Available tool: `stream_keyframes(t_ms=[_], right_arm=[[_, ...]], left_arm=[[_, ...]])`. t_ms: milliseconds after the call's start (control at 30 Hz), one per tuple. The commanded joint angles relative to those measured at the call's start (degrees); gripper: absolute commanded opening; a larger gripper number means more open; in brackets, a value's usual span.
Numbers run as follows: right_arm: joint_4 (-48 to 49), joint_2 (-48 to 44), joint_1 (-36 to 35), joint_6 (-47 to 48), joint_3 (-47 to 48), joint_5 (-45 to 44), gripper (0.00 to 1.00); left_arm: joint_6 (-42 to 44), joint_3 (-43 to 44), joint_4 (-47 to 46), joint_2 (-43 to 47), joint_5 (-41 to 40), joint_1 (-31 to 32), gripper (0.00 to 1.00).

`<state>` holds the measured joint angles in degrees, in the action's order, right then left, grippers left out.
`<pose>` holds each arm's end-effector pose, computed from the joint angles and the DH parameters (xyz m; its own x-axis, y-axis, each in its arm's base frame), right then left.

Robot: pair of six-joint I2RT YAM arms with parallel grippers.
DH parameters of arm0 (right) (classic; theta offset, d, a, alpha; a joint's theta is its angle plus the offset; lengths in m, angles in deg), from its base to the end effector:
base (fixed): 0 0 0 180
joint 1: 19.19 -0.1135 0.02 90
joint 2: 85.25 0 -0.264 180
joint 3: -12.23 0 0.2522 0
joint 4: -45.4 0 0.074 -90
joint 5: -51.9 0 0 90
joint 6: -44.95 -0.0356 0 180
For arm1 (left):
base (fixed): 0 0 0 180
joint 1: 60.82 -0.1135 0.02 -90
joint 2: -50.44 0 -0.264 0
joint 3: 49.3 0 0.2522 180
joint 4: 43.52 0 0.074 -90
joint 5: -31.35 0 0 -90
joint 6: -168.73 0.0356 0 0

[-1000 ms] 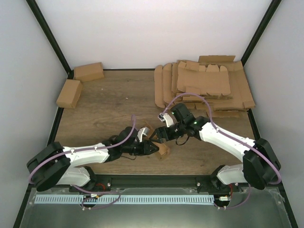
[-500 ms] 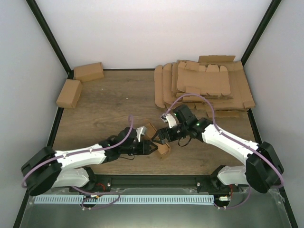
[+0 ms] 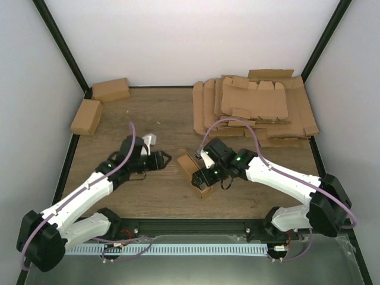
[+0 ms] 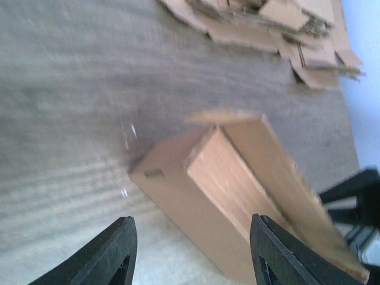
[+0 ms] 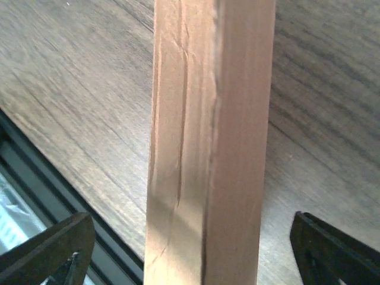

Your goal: Fold the paper box

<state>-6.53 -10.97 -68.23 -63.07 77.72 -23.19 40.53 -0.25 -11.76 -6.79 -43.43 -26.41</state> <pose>0.1574 0.1953 0.2345 -0.7950 -0.4598 -0.3957 -0.5955 0.7158 0.3647 0.1678 -0.1263 0.2300 -0.8561 -0.1369 -0.4983 0.2315 0.7606 -0.6066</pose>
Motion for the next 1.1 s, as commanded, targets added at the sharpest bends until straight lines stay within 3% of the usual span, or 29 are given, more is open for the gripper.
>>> stream_keyframes(t_ms=[0, 67, 267, 367, 533, 733, 967, 1067], right_arm=[[-4.7, 3.5, -3.2, -0.9, 5.0, -9.9, 0.87], [-4.8, 5.2, -4.1, -0.2, 5.9, -11.2, 0.83], [-4.1, 9.0, -6.0, 1.4, 7.5, -15.8, 0.82], [-3.5, 10.3, -6.1, 3.2, 8.2, -16.0, 0.79], [-1.0, 10.7, -6.5, 10.0, 8.0, -16.4, 0.62], [3.5, 11.6, -6.5, 18.3, 7.6, -11.9, 0.58], [7.5, 14.6, -6.5, 27.1, 8.9, -7.4, 0.61], [9.7, 14.6, -6.5, 29.6, 9.4, -7.1, 0.68]], left_arm=[[12.5, 8.4, 5.1, -2.9, 2.5, -5.6, 0.55], [16.8, 10.9, 4.7, -4.4, 1.0, -5.8, 0.55], [23.7, 13.1, 0.3, -6.4, -5.0, -5.8, 0.58], [24.9, 14.0, 0.3, -8.2, -6.1, -5.9, 0.58], [25.8, 13.5, 2.0, -7.3, -10.0, -5.9, 0.61], [23.8, 11.3, 5.0, -1.2, -11.1, -5.9, 0.64], [21.9, 10.8, 9.4, 5.0, -12.2, -5.9, 0.64], [21.8, 11.5, 11.8, 6.8, -13.0, -6.0, 0.65]])
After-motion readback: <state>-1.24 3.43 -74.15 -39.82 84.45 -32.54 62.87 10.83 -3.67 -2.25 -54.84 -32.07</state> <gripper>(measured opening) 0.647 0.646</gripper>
